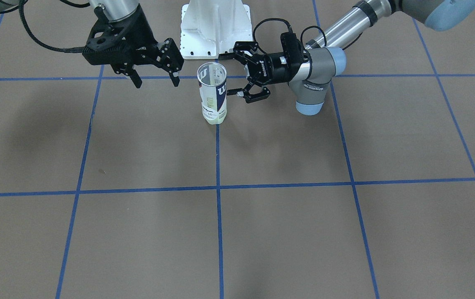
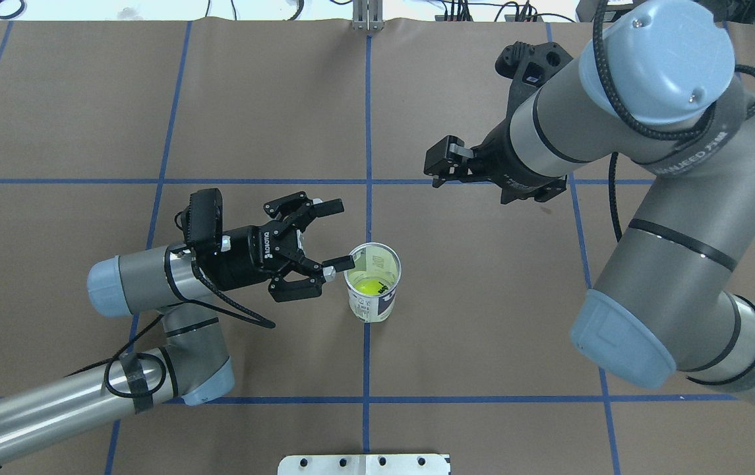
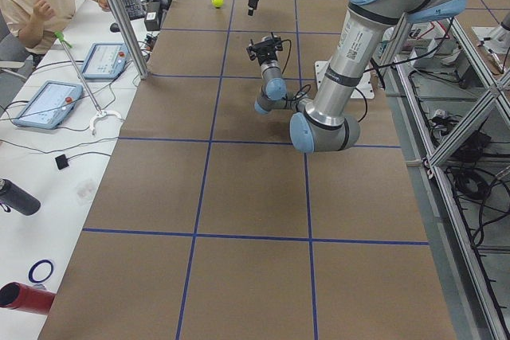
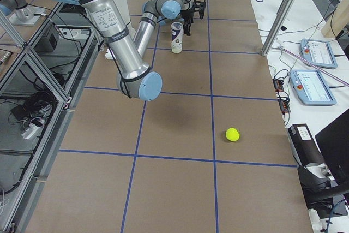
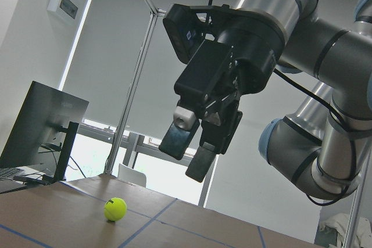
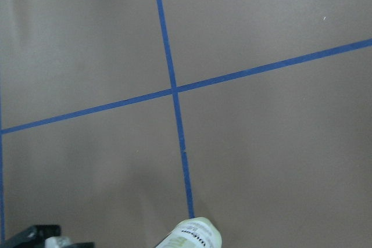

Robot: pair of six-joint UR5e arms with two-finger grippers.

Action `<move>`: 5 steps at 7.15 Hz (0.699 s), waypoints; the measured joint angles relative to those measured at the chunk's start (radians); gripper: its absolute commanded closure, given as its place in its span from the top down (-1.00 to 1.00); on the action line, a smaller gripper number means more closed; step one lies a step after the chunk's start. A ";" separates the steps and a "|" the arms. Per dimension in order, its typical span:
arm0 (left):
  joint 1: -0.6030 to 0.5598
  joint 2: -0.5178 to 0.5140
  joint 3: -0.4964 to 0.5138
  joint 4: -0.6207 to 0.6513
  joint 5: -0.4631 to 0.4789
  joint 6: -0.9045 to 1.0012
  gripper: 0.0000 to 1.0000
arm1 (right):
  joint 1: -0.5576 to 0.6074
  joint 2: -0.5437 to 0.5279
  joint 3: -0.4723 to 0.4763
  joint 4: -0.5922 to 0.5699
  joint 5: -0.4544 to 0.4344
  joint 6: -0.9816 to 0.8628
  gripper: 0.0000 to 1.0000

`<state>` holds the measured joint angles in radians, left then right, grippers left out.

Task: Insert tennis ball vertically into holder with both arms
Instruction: 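Set the can down and open the left gripper while the right withdraws, then move the right gripper to the remaining yellow ball while the left returns beside the can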

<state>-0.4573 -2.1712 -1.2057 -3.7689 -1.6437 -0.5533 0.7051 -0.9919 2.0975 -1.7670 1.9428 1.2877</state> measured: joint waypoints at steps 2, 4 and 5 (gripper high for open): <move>-0.092 0.031 -0.002 0.050 -0.122 0.002 0.98 | 0.059 -0.027 -0.004 -0.054 0.020 -0.127 1.00; -0.175 0.052 0.001 0.123 -0.275 0.025 0.98 | 0.129 -0.081 -0.012 -0.067 0.049 -0.269 1.00; -0.185 0.062 0.005 0.156 -0.327 0.062 0.98 | 0.166 -0.111 -0.020 -0.067 0.069 -0.347 1.00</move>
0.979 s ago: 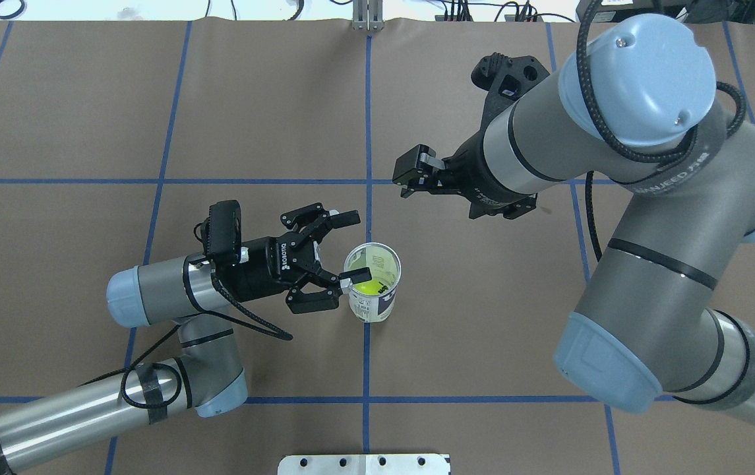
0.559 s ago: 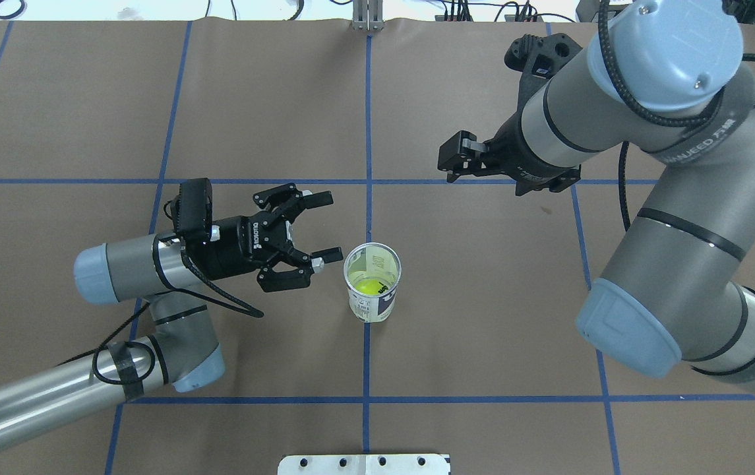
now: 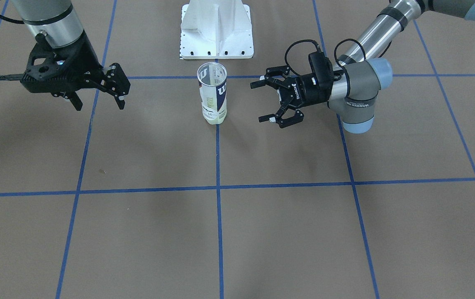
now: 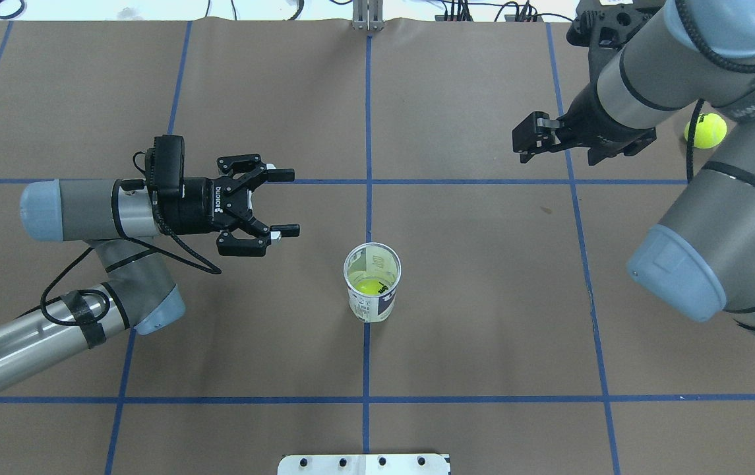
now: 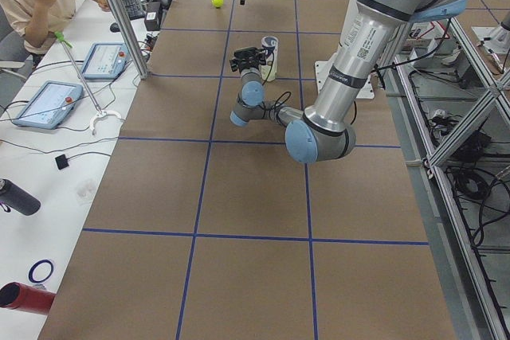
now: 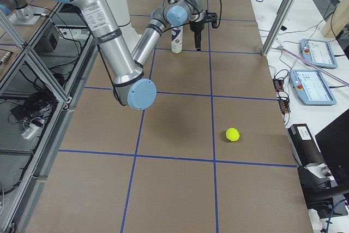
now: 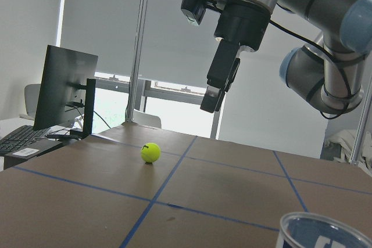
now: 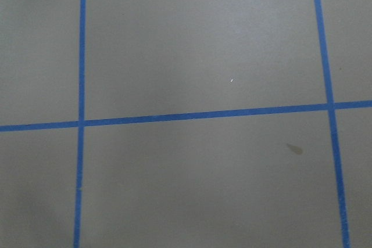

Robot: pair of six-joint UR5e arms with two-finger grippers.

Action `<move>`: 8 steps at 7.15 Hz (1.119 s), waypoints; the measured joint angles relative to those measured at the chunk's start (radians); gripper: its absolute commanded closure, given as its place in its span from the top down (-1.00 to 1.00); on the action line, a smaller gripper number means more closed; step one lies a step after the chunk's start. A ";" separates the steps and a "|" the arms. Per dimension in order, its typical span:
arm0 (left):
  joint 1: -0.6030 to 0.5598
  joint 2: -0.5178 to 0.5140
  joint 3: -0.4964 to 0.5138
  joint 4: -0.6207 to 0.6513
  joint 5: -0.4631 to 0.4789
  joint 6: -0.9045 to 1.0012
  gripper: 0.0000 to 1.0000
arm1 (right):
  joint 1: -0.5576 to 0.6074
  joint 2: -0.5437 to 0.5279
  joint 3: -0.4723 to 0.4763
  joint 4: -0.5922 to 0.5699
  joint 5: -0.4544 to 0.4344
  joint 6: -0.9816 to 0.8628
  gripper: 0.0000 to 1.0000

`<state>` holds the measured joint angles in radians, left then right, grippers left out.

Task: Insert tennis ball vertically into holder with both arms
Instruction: 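Move the right gripper to the remaining yellow ball while the left returns beside the can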

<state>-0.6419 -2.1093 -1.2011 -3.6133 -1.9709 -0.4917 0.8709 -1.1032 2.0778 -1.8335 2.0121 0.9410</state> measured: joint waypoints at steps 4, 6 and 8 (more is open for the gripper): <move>0.090 0.031 -0.001 0.118 -0.033 0.194 0.98 | 0.152 -0.108 -0.044 0.017 0.087 -0.267 1.00; 0.098 0.021 -0.007 0.153 -0.030 0.212 0.98 | 0.228 -0.143 -0.133 0.115 0.133 -0.344 1.00; 0.100 0.010 -0.054 0.228 -0.029 0.215 0.98 | 0.288 -0.177 -0.253 0.256 0.154 -0.363 1.00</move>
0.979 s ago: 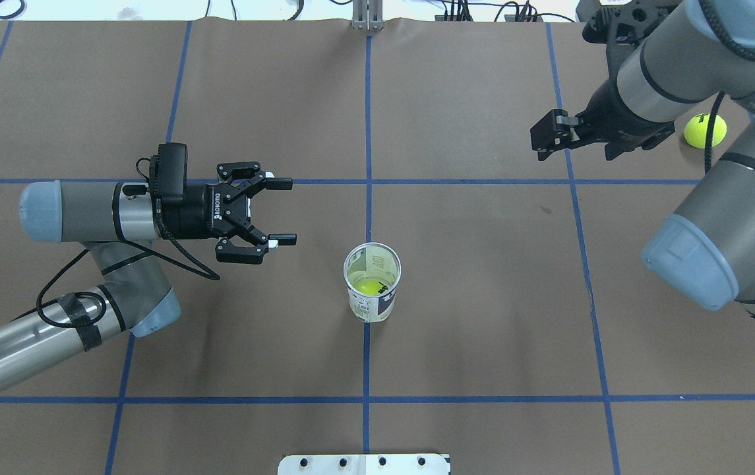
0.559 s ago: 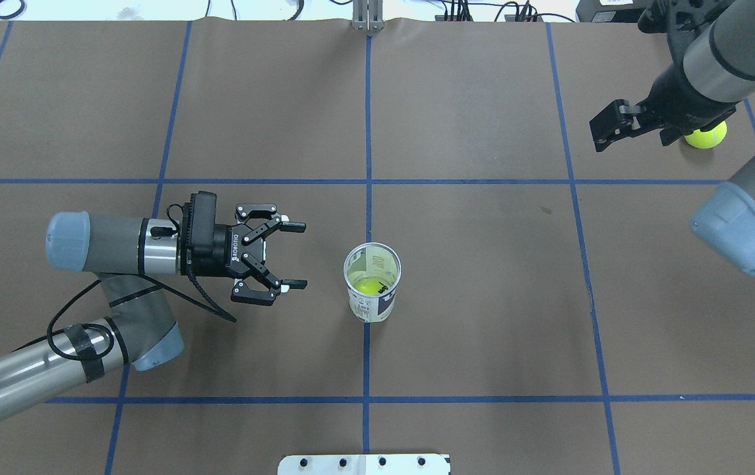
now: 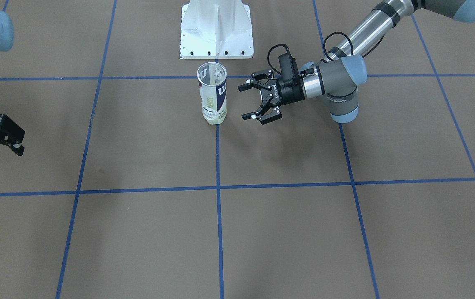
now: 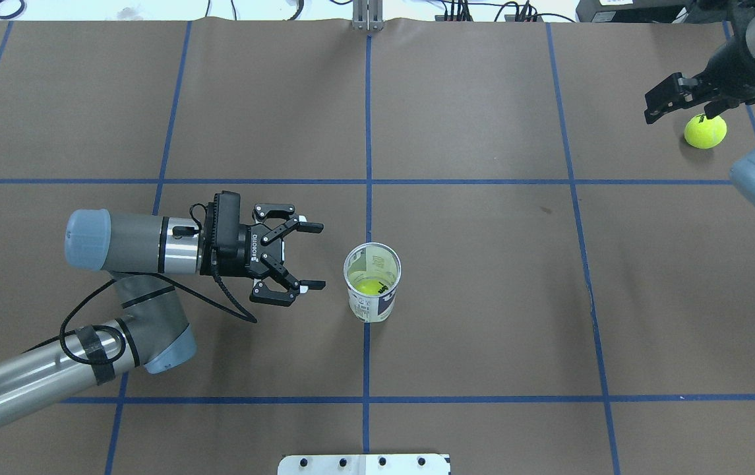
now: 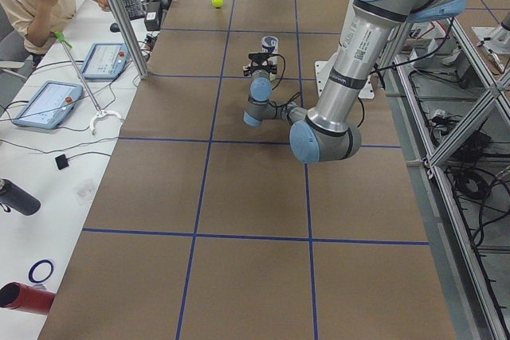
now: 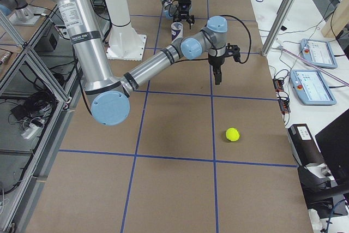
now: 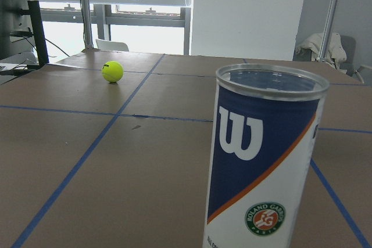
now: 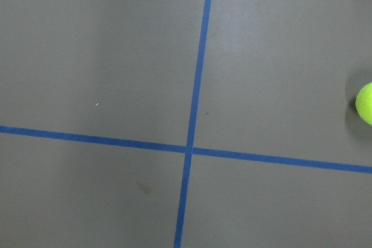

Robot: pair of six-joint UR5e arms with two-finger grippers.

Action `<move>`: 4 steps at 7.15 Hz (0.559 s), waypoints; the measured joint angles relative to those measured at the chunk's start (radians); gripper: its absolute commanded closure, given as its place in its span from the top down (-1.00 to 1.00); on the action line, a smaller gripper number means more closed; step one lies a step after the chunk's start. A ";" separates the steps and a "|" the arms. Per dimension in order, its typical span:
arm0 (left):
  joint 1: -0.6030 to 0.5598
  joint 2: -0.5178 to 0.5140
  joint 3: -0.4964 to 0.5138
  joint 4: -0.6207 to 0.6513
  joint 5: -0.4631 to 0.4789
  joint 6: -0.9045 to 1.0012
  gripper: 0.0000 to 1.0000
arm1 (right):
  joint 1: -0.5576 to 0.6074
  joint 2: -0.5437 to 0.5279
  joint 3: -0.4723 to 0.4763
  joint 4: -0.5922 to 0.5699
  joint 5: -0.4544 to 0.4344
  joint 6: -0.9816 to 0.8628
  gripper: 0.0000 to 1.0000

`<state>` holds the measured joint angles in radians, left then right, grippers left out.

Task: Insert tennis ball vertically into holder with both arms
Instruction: 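Move the right gripper to the remaining yellow ball while the left returns beside the can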

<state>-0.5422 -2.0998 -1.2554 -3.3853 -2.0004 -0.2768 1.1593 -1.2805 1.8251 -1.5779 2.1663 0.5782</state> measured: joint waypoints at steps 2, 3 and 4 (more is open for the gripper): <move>0.006 0.005 -0.042 0.045 0.001 0.008 0.98 | 0.037 -0.045 -0.074 0.095 0.000 -0.002 1.00; 0.009 0.013 -0.047 0.050 0.000 0.022 0.98 | 0.057 -0.056 -0.139 0.179 -0.002 -0.004 1.00; 0.010 0.022 -0.048 0.051 -0.001 0.033 0.98 | 0.076 -0.055 -0.236 0.296 -0.011 -0.007 1.00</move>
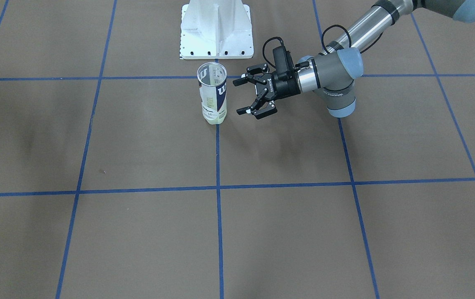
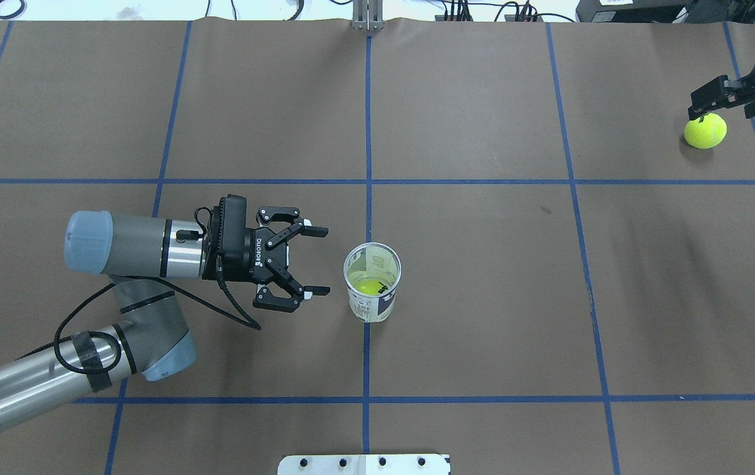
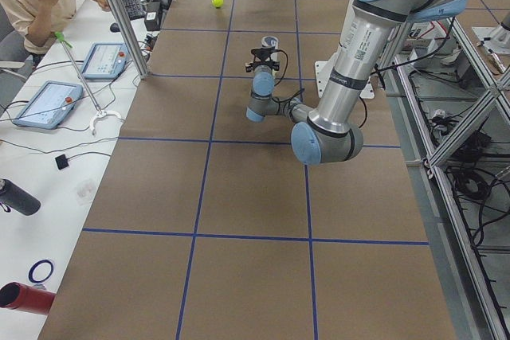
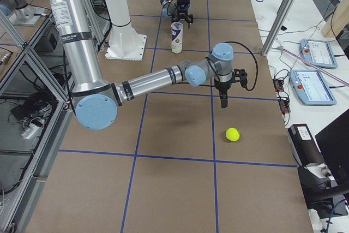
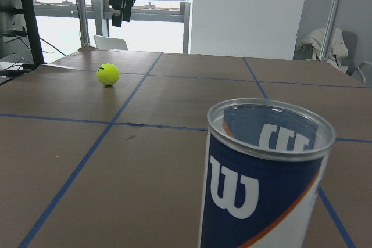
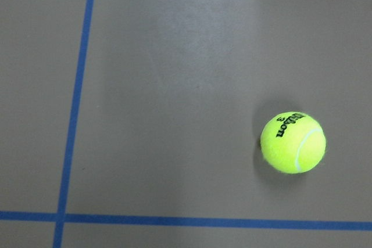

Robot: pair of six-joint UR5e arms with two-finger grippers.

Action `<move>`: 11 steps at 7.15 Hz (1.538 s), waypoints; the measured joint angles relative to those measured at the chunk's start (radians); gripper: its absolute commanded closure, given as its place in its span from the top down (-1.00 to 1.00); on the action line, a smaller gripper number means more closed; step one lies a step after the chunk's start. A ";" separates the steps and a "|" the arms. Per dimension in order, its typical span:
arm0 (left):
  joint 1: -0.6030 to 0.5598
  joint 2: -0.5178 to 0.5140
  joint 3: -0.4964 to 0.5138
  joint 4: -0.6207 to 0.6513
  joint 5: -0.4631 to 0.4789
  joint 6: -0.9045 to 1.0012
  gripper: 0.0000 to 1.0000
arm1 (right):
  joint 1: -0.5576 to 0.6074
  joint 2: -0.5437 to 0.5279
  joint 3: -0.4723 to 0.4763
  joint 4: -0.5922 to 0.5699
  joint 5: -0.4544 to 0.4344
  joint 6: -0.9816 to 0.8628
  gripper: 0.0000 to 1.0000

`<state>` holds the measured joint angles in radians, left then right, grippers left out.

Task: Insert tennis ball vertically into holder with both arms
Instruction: 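Move the right gripper to the remaining yellow ball while the left returns beside the can, then grasp the remaining yellow ball with the right gripper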

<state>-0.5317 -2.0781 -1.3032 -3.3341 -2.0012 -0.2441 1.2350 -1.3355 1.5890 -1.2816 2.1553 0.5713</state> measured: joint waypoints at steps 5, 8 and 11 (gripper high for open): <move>0.002 0.009 -0.003 0.001 -0.002 0.012 0.98 | 0.019 0.063 -0.279 0.227 -0.126 -0.003 1.00; 0.002 0.009 -0.004 -0.001 -0.004 0.012 0.98 | 0.017 0.098 -0.414 0.395 -0.127 0.067 1.00; 0.002 0.009 -0.003 -0.002 -0.007 0.012 0.98 | 0.012 0.070 -0.451 0.526 -0.113 0.147 1.00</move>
<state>-0.5293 -2.0693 -1.3065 -3.3359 -2.0077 -0.2316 1.2472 -1.2655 1.1378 -0.7559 2.0421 0.7182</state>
